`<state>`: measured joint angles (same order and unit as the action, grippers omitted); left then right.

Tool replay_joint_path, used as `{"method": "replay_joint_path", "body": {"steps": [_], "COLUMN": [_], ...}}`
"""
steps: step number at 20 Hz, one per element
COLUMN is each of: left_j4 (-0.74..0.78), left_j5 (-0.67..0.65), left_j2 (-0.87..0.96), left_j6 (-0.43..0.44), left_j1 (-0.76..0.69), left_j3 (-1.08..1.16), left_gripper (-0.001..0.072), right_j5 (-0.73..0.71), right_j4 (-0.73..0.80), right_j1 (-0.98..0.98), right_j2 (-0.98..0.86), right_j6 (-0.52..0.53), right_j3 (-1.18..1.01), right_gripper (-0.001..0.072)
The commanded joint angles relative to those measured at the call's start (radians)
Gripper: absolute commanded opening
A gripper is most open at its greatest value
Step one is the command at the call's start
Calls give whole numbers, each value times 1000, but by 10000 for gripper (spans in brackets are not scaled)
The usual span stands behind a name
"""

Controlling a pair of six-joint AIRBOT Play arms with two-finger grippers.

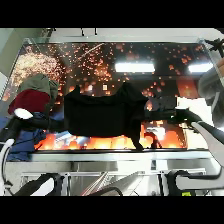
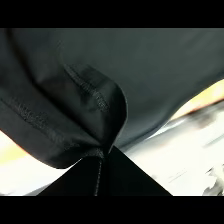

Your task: Fold the shirts.

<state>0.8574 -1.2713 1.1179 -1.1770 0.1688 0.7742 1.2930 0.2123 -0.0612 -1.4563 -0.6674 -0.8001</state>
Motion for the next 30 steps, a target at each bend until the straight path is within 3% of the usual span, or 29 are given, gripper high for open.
{"method": "replay_joint_path", "body": {"steps": [1, 5, 7, 9, 12, 14, 18, 22, 26, 30], "left_j4": [-187, -645, -782, -823, -776, -612, -398, -203, -168, -168], "left_j5": [-96, -205, -228, -229, -236, -243, -240, -151, -48, -19], "left_j2": [-171, -357, -409, -397, -263, -183, -22, 160, 433, 644], "left_j6": [25, 106, 114, 111, 66, 33, 25, 95, 123, 188], "left_j1": [110, 417, 583, 648, 568, 520, 381, 207, 179, 178], "left_j3": [193, 481, 633, 778, 981, 1044, 971, 721, 641, 642], "left_gripper": [15, 15, 16, 15, 15, 15, 15, 15, 15, 15], "right_j5": [51, 15, -27, -90, -134, -83, 6, -76, -274, -301], "right_j4": [-41, -14, 82, 214, 455, 445, 220, 300, 322, 296], "right_j1": [-94, -286, -387, -483, -548, -545, -493, -309, -195, -168], "right_j2": [288, 746, 892, 977, 985, 931, 701, 426, 98, -172], "right_j6": [-31, -117, -150, -194, -303, -305, -194, -142, -121, -133], "right_j3": [-69, -308, -462, -612, -766, -753, -601, -404, -340, -417], "right_gripper": [23, 22, 23, 23, 23, 21, 21, 21, 20, 20]}}
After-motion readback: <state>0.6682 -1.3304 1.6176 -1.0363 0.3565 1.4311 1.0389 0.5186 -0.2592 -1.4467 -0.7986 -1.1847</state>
